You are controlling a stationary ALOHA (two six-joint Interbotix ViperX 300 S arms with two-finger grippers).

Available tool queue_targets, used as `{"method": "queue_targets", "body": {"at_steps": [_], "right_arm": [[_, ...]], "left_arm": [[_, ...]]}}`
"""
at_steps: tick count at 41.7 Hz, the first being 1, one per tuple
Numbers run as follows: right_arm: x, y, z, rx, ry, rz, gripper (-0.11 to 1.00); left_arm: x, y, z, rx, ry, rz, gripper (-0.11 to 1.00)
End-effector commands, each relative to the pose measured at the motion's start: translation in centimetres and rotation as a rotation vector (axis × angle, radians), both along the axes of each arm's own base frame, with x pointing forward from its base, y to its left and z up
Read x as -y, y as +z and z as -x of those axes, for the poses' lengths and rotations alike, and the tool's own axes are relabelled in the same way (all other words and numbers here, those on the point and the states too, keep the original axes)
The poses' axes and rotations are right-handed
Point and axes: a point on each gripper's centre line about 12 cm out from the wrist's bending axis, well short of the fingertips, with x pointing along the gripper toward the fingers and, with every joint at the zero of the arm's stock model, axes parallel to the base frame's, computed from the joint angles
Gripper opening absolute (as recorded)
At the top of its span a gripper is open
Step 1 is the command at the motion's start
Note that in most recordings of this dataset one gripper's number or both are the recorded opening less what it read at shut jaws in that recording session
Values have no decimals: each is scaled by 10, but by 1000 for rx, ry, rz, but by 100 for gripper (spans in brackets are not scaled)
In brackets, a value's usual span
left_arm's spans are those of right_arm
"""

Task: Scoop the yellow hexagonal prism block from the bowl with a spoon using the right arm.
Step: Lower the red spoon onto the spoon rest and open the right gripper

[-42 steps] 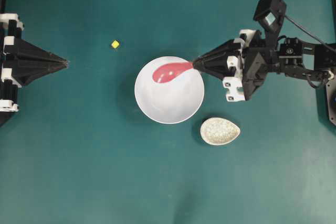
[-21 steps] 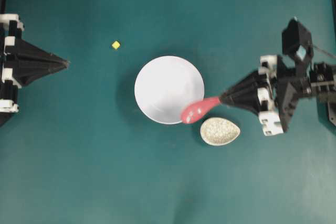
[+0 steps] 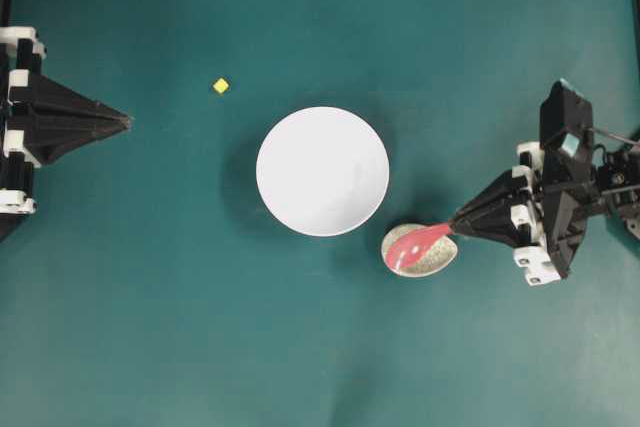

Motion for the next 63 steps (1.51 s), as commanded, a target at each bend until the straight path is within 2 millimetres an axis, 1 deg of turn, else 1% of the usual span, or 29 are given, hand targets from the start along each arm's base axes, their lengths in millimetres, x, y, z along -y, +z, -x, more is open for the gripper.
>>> {"method": "queue_targets", "body": {"at_steps": [1, 5, 12, 19, 29, 32, 39, 43, 48, 54, 63], "right_arm": [[-1, -5, 0, 2, -12, -8, 7], [-2, -16, 2, -20, -27, -9, 7], [-5, -31, 1, -47, -38, 0, 7], [-5, -34, 0, -50, -47, -1, 7], [-3, -31, 2, -29, -56, -5, 9], [-2, -29, 3, -22, -59, -6, 15], [-2, -27, 7, -12, -57, -10, 43], [-2, -25, 7, -5, -52, -6, 53], [-2, -21, 8, 11, -41, 3, 53], [-3, -11, 8, 36, -6, 30, 53], [-8, -1, 10, -6, 71, 65, 53]], "left_arm": [[0, 8, -2, 18, 1, -1, 0], [0, 7, -3, 17, 1, -1, 0], [0, 7, -3, 17, 1, -1, 0], [0, 7, -3, 17, 1, 1, 0], [0, 7, -3, 15, 0, -1, 0], [0, 7, -3, 15, 1, -1, 0], [0, 7, -3, 15, 1, -1, 0], [0, 7, -3, 15, 1, -1, 0], [0, 7, -3, 15, 1, -1, 0], [0, 7, -3, 17, 1, -1, 0], [0, 7, -3, 17, 1, -1, 0]]}}
